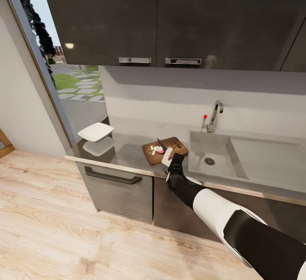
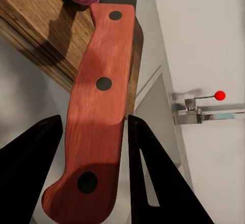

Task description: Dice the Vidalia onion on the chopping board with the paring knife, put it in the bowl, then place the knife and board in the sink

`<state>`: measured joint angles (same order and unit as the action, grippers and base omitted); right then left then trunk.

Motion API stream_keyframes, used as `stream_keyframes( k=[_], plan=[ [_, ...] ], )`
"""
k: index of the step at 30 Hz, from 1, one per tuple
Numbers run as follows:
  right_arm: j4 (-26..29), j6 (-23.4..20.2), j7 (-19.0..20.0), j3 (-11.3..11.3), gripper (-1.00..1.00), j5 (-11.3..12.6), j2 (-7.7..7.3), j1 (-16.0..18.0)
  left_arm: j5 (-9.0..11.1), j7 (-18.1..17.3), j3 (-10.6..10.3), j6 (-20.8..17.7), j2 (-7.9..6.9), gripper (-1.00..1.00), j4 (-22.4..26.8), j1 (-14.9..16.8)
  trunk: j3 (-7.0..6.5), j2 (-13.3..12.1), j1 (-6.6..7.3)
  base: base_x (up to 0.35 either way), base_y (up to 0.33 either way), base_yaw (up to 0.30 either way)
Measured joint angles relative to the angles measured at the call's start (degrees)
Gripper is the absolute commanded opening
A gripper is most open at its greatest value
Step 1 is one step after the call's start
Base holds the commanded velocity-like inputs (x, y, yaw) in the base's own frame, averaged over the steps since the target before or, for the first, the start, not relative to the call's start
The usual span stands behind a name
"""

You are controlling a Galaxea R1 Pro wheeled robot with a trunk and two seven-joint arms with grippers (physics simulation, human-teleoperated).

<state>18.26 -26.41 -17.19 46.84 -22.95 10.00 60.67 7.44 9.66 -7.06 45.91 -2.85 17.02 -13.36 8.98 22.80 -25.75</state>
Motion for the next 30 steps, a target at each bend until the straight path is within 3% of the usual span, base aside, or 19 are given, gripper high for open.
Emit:
stream_keyframes(
  k=[30],
  plan=[
    [-1.0, 0.2, 0.0, 0.0, -1.0, 0.0, 0.0, 0.0, 0.0, 0.0, 0.0, 0.0, 0.0, 1.0, 0.0, 0.0, 0.0, 0.0, 0.0, 0.0, 0.0, 0.0]
  ],
)
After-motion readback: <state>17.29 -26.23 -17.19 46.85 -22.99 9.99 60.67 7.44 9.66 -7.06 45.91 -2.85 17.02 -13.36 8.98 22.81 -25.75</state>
